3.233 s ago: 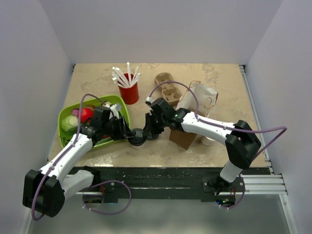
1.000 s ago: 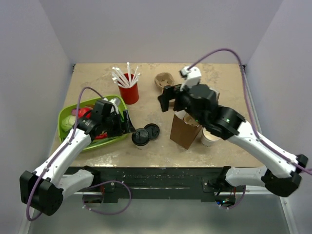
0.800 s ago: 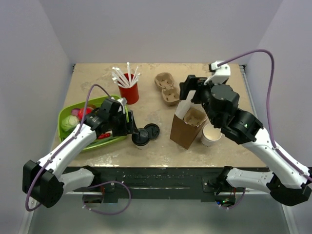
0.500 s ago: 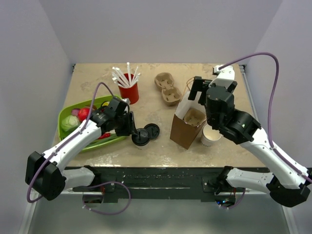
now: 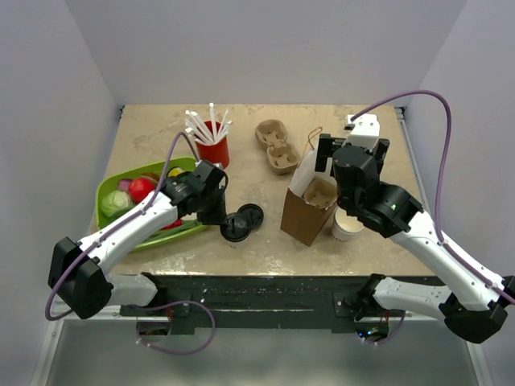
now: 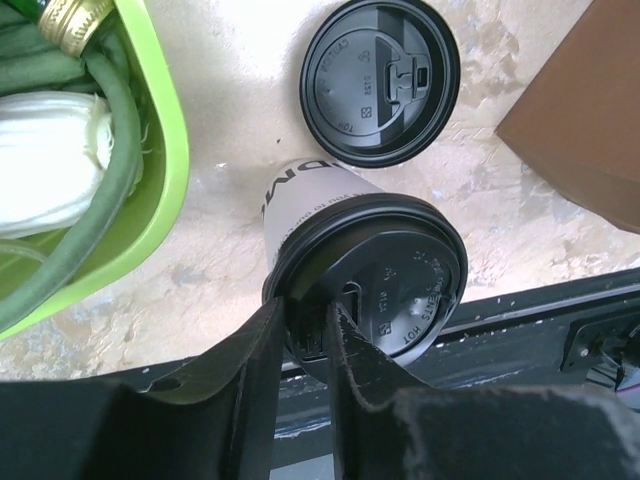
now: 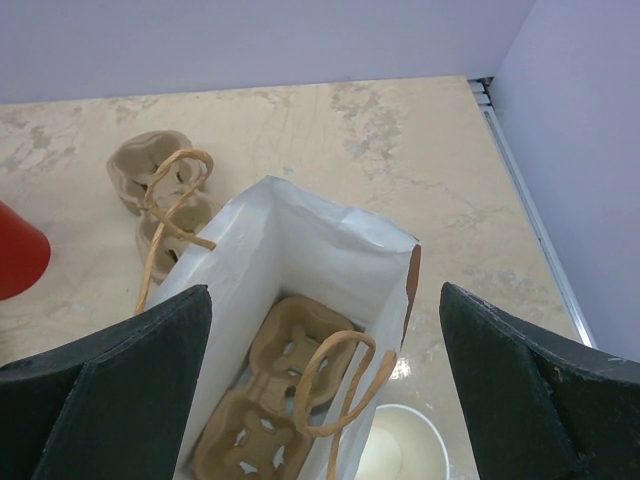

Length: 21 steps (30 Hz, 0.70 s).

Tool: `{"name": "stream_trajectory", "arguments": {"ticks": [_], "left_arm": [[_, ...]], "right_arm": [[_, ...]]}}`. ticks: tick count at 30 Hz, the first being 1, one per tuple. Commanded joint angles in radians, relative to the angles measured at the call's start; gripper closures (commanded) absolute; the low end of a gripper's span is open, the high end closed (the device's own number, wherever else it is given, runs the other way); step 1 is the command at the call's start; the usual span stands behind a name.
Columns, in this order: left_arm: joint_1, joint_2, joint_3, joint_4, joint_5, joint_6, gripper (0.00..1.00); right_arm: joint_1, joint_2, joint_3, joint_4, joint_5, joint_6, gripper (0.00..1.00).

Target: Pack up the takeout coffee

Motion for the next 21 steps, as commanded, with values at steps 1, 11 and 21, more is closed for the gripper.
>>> {"name": "stream_trajectory", "arguments": {"ticks": [1,11,21], "left_arm": [[-0.025,0.040,0.044,-0.039,-0.051,-0.029,0.74],[-0.083,0.112,0.126,-0.139,-0.145,-0.020,0.76],[-0.106,0.160,0.159,-0.150,-0.136,0.005,0.99]], "right_arm": [[-0.010,-0.020,-0.018,0.026,0.043,-0.014,0.02],[-0.013,-0.026,-0.024,0.023,0.038,-0.011,0.02],[-0.017,-0.033,-0.039,0.021,0.039,-0.011,0.03]]}}
